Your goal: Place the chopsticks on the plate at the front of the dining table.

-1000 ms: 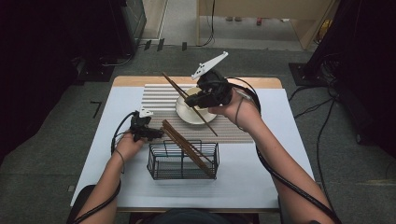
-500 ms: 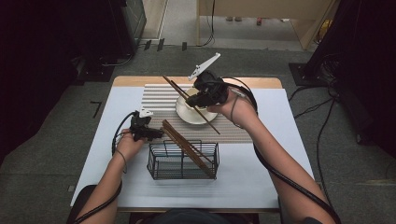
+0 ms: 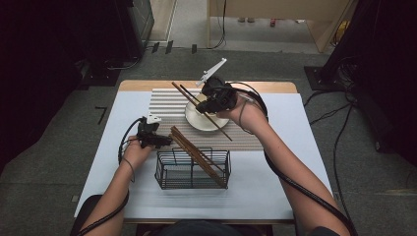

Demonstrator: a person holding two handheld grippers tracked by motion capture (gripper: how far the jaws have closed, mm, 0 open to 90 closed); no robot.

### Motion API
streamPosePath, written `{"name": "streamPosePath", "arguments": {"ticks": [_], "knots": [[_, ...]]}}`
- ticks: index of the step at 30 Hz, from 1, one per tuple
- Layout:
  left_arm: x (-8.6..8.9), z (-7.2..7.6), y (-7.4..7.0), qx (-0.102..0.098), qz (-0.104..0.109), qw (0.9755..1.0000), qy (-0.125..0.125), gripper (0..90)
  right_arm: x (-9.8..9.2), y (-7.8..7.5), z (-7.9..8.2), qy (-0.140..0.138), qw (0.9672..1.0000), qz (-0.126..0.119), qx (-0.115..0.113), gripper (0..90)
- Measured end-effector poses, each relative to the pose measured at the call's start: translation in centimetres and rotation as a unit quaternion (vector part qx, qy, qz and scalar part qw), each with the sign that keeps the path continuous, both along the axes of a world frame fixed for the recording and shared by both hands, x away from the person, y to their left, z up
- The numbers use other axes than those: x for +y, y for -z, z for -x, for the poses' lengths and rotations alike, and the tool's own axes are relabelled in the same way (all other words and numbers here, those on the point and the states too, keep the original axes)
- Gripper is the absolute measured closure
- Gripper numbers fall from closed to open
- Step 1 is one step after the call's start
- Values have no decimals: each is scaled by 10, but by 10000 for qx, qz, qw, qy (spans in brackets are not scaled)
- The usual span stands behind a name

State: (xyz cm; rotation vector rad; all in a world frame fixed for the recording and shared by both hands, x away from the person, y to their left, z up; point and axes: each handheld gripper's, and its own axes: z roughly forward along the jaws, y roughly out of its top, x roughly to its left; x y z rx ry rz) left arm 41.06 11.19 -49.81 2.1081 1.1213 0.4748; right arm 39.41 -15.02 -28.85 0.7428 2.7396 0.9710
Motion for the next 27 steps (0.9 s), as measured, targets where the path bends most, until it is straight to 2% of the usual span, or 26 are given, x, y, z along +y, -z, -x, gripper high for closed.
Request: {"name": "streamPosePath", "arguments": {"ticks": [27], "knots": [[0, 0, 0, -4, 7, 10000, -14, 84, 4, 30, -22, 151, 9991, 353, 186, 851]]}}
